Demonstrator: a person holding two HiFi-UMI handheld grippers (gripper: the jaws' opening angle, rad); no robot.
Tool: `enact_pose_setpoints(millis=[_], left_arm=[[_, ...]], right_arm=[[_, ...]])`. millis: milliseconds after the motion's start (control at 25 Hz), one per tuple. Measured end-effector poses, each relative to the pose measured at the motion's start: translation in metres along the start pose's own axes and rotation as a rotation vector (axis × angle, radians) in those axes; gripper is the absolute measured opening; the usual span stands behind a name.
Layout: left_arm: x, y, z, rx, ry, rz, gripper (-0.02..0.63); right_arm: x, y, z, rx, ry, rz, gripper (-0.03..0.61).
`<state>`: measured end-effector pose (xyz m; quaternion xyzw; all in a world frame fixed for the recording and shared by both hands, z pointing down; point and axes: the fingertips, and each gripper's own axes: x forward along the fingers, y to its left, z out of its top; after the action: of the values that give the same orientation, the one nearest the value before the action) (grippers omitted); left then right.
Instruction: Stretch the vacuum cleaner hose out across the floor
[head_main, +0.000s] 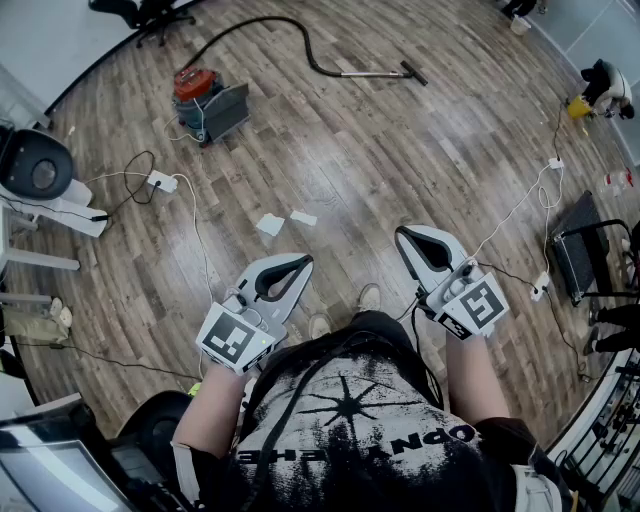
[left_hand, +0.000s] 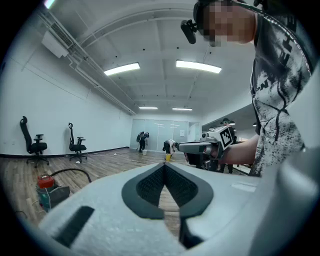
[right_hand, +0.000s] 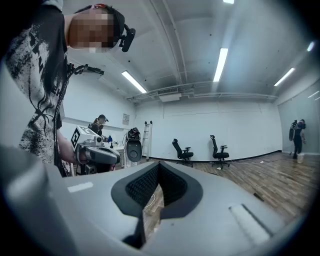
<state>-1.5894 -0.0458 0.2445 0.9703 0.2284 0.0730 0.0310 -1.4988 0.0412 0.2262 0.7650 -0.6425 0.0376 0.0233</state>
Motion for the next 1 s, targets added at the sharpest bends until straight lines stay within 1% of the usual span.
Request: enact_pose_setpoints(millis=[160,360,520,640,840,1000], left_arm=[[-0.011,0.005,-0.006,-0.002,0.004,0.006,0.0],[-0.013,0.007,-0.01,-0.024,-0.02,0.014,0.0],[-0.008,0.0,0.0,-0.017,-0.043,-0.013,0.0],[-0.002,-0.003,0.004,-0.015,-0.052,-0.031,0.0],[0.024,-0.012,0.0,-0.023,-0.045,-0.061,0.0],[0.039,-0.014,0.001,-0.033,-0.039,-0.079,0.0]], right_arm=[[0.009,0.01,0.0,-0.007,-0.002,0.0,0.005],[0.011,0.021,0.0,0.007,-0.007,0.024,0.006],[0.01,0.02,0.008,-0.045,0.016,-0.011,0.006],[0.007,0.016,0.011,-0.064,0.022,-0.034,0.006],[-0.013,-0.002,-0.007,-0.047,0.048,-0.073,0.006],[-0.021,-0.014,-0.011,-0.042,0.054,-0.091,0.006]])
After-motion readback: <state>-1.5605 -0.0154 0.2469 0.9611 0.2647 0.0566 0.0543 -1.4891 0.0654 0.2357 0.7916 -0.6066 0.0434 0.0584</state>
